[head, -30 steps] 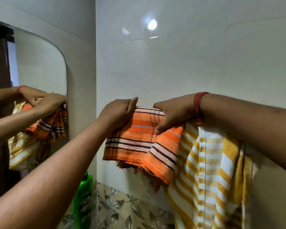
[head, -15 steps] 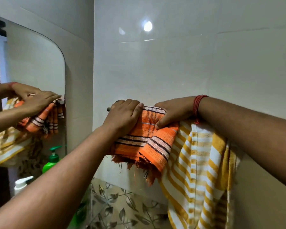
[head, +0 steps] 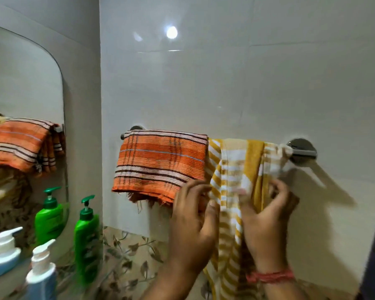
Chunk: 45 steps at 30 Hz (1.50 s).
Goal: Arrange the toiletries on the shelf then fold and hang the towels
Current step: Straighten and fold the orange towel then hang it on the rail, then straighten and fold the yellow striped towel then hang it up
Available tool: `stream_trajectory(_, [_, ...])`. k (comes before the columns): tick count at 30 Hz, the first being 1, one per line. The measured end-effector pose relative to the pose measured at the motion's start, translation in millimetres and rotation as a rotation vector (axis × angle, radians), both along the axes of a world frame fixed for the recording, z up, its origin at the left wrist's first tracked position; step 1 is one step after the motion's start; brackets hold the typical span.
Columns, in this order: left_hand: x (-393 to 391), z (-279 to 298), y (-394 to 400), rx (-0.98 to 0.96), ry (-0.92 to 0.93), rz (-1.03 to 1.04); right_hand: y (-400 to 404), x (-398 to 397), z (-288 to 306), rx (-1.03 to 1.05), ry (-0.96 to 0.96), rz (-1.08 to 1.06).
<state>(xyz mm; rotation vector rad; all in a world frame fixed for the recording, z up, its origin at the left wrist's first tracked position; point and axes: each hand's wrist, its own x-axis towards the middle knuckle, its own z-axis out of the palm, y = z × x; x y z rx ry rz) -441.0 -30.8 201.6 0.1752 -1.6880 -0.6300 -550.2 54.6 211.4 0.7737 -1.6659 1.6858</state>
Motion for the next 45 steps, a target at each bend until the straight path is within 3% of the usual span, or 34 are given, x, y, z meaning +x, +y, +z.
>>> stream_trajectory(5, [-17, -14, 15, 0.097, -0.108, -0.117, -7, -18, 10, 0.128, -0.197, 0.118])
stream_trajectory(10, [-30, -13, 23, 0.292, -0.249, -0.248, 28, -27, 1, 0.009, -0.010, 0.139])
stream_trajectory(16, [-54, 15, 51, 0.465, -0.240, -0.449, 41, -41, -14, 0.107, 0.159, 0.156])
stream_trajectory(22, [-82, 35, 84, 0.561, -0.253, -0.241, 68, -48, -74, 0.247, 0.201, 0.220])
stream_trajectory(27, [-115, 8, 125, 0.534, -0.198, -0.046, 111, -69, -88, 0.398, 0.199, 0.318])
stream_trajectory(31, [-122, -23, 158, 0.548, -0.265, 0.044, 150, -94, -94, 0.472, -0.001, 0.637])
stream_trajectory(36, [-115, -67, 188, 0.572, -0.357, 0.046, 165, -109, -61, 0.158, -0.349, 0.993])
stream_trajectory(41, [-104, -110, 214, 0.626, -0.515, -0.076, 139, -106, -35, 0.325, -0.357, 0.978])
stream_trajectory(43, [-88, -118, 220, 0.792, -0.406, -0.127, 140, -102, -42, 0.317, -0.355, 0.975])
stream_trajectory(45, [-67, -117, 221, 0.935, -0.127, -0.137, 151, -100, -51, 0.303, -0.355, 0.994])
